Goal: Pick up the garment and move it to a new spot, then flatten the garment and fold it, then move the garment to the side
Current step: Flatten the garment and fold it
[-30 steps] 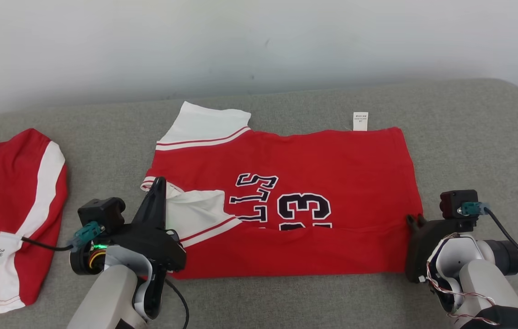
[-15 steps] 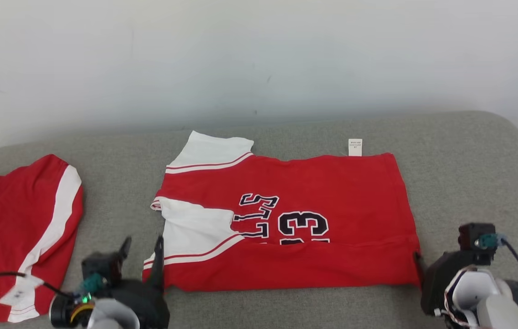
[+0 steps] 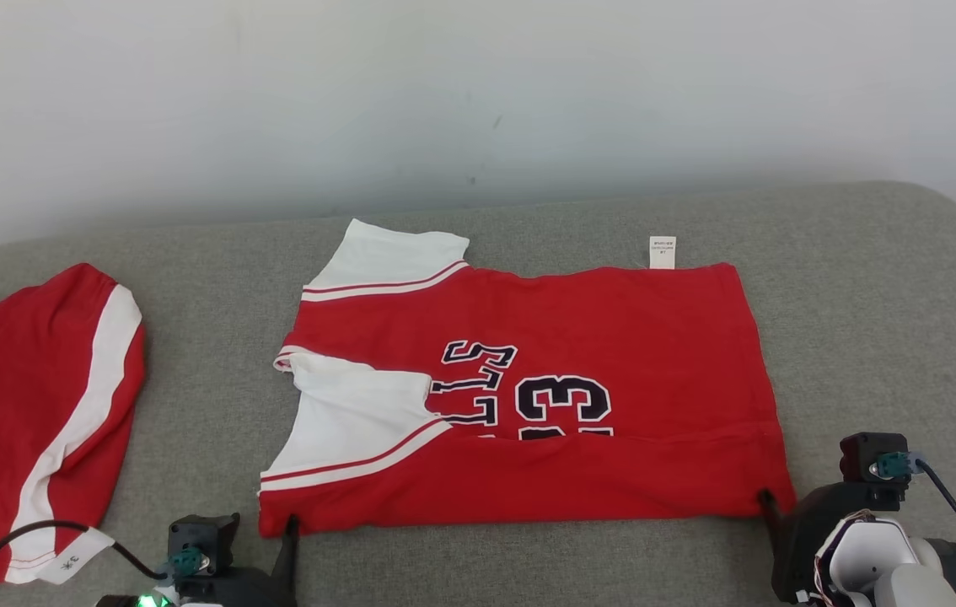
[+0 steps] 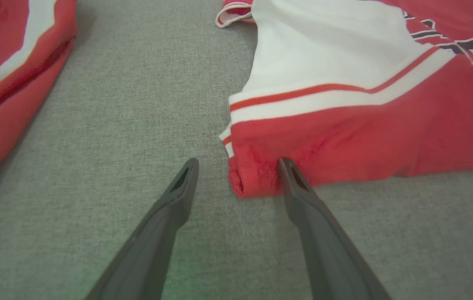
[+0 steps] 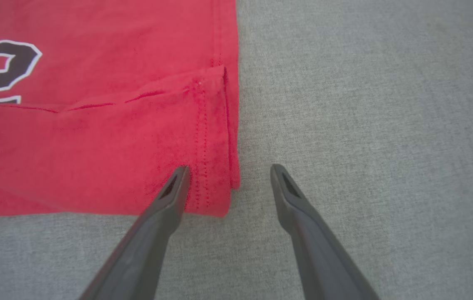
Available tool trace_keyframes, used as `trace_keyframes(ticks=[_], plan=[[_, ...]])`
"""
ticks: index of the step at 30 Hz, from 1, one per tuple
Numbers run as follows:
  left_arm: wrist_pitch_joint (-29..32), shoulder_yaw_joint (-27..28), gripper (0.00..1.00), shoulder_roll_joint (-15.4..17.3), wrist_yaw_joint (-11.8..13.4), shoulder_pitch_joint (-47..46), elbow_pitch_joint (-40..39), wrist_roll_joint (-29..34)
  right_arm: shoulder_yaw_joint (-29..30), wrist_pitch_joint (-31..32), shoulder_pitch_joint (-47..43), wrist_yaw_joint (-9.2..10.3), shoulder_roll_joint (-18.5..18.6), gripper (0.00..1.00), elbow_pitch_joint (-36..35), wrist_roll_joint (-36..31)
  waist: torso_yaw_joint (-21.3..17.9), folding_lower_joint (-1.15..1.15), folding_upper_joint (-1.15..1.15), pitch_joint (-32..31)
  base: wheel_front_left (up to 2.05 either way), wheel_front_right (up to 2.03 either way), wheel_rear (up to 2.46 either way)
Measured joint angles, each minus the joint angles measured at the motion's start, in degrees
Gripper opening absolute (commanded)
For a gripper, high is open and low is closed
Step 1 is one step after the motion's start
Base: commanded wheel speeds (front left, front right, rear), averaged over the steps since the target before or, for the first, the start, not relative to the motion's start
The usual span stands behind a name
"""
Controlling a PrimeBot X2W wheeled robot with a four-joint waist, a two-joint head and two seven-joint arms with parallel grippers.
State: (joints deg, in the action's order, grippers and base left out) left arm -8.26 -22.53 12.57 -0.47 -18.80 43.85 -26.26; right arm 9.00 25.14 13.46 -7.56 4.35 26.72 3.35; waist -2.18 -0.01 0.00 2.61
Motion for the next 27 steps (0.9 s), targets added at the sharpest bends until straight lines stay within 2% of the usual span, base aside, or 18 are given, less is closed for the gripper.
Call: trace_keyframes(ticks=[7, 15, 16, 17, 18, 20, 27], plan=[[0.7, -0.4, 1.00, -0.4, -0.2, -2.3, 1.8, -0.1, 0.3, -1.5, 2.6, 0.00, -0.8, 1.00, 4.1, -1.2, 0.7, 0.01, 0.00, 2.0, 0.00, 0.00, 0.00], [1.7, -0.6, 1.00, -1.8, -2.6, -5.5, 4.3, -1.8, 0.4, -2.2, 5.6, 0.01, -0.8, 1.00, 7.5, -0.9, 1.4, 0.00, 0.00, 4.4, 0.00, 0.00, 0.00], [1.7, -0.7, 0.52, -1.9, -2.9, -5.9, 4.6, -1.9, 0.4, -1.9, 6.0, 0.01, -0.8, 1.00, 7.8, -0.7, 1.5, 0.00, -0.01, 4.6, 0.00, 0.00, 0.00], [1.7, -0.8, 0.34, -2.0, -3.5, -6.2, 4.8, -2.1, 0.5, -1.9, 6.2, 0.01, -0.8, 0.99, 8.1, -0.7, 1.5, 0.00, -0.01, 4.8, 0.00, 0.00, 0.00], [1.6, -1.0, 0.00, -2.2, -4.0, -6.4, 4.9, -2.3, 0.6, -1.9, 6.4, 0.01, -0.8, 0.50, 8.2, -0.7, 1.5, 0.00, -0.01, 4.9, 0.00, 0.00, 0.00], [1.3, -1.2, 0.00, -2.5, -4.5, -6.6, 5.0, -2.6, 0.6, -1.9, 6.5, 0.01, -0.8, 0.00, 8.4, -0.7, 1.5, 0.00, -0.01, 4.9, 0.00, 0.00, 0.00], [0.8, -1.3, 0.00, -3.3, -5.5, -6.6, 6.7, -4.5, 1.1, -1.6, 6.1, 0.00, -1.1, 0.00, 9.0, -0.3, 1.4, 0.01, 0.01, 3.7, 0.00, 0.00, 0.00]])
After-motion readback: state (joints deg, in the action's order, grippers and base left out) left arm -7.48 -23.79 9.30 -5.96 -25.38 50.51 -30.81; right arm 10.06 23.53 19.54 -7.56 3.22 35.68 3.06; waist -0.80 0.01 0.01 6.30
